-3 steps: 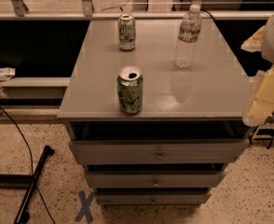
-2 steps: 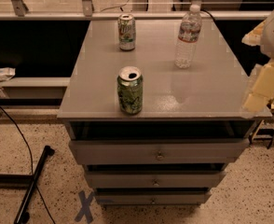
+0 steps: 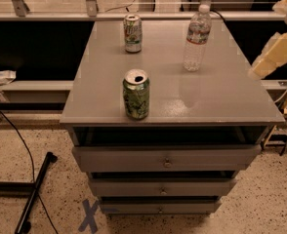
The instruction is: Move water bottle near green can
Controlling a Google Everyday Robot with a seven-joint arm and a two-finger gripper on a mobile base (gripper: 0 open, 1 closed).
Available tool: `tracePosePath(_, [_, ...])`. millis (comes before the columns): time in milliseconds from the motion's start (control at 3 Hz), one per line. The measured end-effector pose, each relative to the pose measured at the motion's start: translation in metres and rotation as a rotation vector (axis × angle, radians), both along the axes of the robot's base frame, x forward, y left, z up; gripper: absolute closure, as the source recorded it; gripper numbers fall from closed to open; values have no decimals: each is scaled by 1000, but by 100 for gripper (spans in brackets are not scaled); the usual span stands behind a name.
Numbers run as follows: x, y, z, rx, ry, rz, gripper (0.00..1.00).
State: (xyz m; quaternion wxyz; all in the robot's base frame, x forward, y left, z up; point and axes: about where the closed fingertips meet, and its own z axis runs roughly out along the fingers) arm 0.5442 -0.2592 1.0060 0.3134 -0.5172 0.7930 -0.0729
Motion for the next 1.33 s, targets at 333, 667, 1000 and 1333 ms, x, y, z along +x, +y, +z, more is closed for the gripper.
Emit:
tracePosePath(333, [45,-9,7,157,-132,-44,0])
tracePosePath(667, [106,5,-7,388,-224,-73,0])
tracePosePath(1000, [139,17,-22,497,-232,-85,0])
tracePosePath(1333, [176,45,-49,569,-179,-66,0])
